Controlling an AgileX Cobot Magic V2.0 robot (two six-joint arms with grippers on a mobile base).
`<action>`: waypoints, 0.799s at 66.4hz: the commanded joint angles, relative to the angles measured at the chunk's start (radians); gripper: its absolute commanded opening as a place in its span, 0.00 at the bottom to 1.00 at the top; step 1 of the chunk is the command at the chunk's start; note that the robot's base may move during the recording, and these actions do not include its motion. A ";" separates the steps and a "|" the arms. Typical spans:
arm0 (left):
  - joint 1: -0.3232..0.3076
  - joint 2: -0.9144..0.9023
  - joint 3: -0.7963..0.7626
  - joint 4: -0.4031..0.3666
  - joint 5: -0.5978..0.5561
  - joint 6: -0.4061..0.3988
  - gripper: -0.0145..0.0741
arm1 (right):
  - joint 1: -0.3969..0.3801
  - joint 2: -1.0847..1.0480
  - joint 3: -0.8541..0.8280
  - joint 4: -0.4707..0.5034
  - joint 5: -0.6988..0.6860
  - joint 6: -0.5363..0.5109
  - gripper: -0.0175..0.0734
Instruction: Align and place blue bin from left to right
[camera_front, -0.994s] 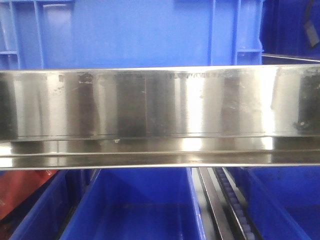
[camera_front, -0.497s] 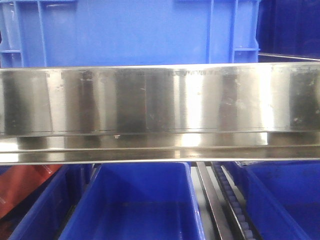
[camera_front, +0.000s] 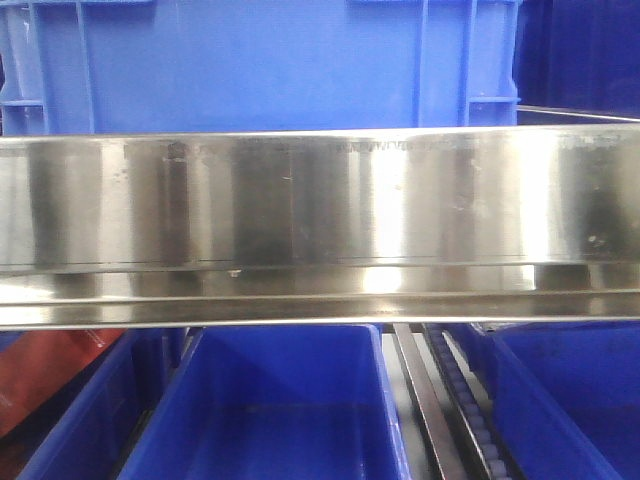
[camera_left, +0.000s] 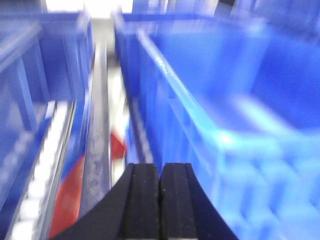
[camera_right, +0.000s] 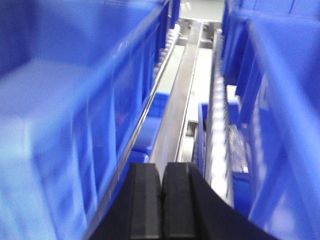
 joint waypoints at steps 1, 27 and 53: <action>0.003 -0.088 0.096 -0.020 -0.120 -0.004 0.04 | -0.002 -0.093 0.145 -0.034 -0.155 -0.011 0.12; 0.003 -0.223 0.286 -0.044 -0.155 -0.004 0.04 | -0.002 -0.391 0.545 -0.053 -0.374 -0.011 0.12; 0.003 -0.223 0.287 -0.044 -0.157 -0.004 0.04 | -0.002 -0.404 0.547 -0.053 -0.376 -0.011 0.12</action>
